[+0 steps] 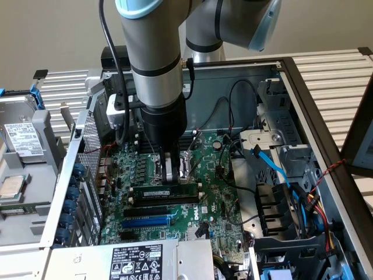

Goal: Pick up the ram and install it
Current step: 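Insert the ram into the slot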

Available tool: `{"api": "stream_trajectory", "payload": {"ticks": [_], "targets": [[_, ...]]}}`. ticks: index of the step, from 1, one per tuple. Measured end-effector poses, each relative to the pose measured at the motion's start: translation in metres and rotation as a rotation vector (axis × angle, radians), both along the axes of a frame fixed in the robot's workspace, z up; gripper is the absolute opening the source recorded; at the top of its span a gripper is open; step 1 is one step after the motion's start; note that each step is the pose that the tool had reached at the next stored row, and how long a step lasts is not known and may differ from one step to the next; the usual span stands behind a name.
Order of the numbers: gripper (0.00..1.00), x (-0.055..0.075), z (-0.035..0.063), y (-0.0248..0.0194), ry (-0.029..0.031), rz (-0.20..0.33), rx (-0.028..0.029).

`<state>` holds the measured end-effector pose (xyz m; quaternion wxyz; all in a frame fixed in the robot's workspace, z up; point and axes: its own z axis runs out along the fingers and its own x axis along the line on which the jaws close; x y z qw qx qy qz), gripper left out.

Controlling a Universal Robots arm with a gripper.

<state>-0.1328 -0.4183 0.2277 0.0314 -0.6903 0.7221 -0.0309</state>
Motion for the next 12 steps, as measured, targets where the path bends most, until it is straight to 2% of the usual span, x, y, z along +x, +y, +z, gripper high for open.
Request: {"api": "stream_trajectory", "payload": {"ticks": [3, 12], "targets": [[0.12, 0.0, -0.0001, 0.0, -0.0001, 0.014, -0.0004], [0.12, 0.0, 0.0, 0.0, 0.0, 0.015, -0.0005]]}}
